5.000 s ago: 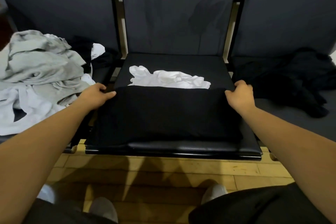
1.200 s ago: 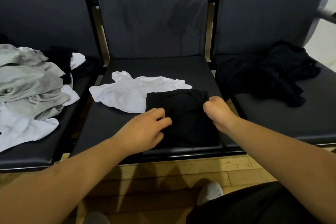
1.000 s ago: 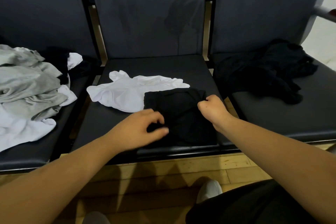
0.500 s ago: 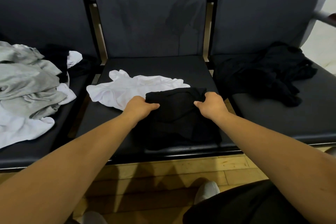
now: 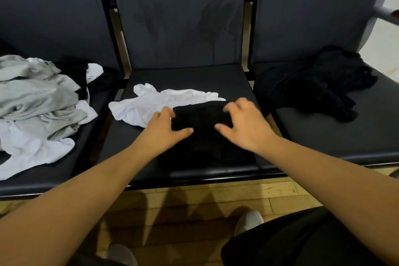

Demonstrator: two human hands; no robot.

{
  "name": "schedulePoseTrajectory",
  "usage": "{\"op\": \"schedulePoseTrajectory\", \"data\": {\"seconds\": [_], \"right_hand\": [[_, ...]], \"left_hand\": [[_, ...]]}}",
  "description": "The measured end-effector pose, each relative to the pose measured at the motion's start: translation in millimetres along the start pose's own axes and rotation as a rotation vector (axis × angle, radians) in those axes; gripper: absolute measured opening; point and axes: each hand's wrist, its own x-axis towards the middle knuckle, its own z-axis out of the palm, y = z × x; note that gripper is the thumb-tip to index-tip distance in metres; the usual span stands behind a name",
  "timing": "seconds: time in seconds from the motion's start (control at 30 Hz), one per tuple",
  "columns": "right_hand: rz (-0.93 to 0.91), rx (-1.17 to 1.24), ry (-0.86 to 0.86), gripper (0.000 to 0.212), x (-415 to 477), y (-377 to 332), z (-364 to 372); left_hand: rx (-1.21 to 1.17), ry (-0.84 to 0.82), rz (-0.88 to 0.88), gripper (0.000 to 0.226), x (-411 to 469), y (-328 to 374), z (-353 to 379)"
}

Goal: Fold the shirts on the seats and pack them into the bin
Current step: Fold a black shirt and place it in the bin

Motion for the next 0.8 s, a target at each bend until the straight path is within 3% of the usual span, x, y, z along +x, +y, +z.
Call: {"op": "schedulePoseTrajectory", "data": {"seconds": [0.1, 0.17, 0.23, 0.37, 0.5, 0.57, 0.7, 0.8], "right_hand": [[-0.388, 0.006, -0.023, 0.058, -39.0, -21.0, 8.7], [-0.440, -0.092, -0.098, 0.065, -59.2, -22.0, 25.4], [-0.450, -0.131, -0.103, 0.065, -70.6, -13.6, 35.9], [-0.540, -0.056, -0.017, 0.048, -75.1, 9.3, 33.7], [-0.608, -0.186, -0.031, 0.077, -69.2, 30.3, 31.3], [-0.615, -0.198, 0.003, 0.070, -66.5, 36.3, 32.3], [-0.636, -0.157, 0.030, 0.055, -70.0, 38.3, 33.0], [-0.597, -0.112, 0.046, 0.057, -68.6, 40.1, 29.3]], "left_hand": [[0.153, -0.099, 0.591, 0.049, -31.6, -2.6, -9.1], [0.335, -0.185, 0.715, 0.047, -40.3, -15.3, -0.2], [0.459, -0.110, 0.779, 0.037, -45.0, -25.7, 8.9], [0.544, -0.009, 0.793, 0.055, -52.8, -33.6, 6.4], [0.716, 0.007, 0.808, 0.065, -55.4, -38.8, 4.6], [0.733, 0.020, 0.787, 0.059, -54.9, -39.3, 6.2], [0.688, 0.010, 0.826, 0.027, -55.9, -47.9, 4.7], [0.694, -0.005, 0.771, 0.046, -55.6, -54.7, 4.3]]}}
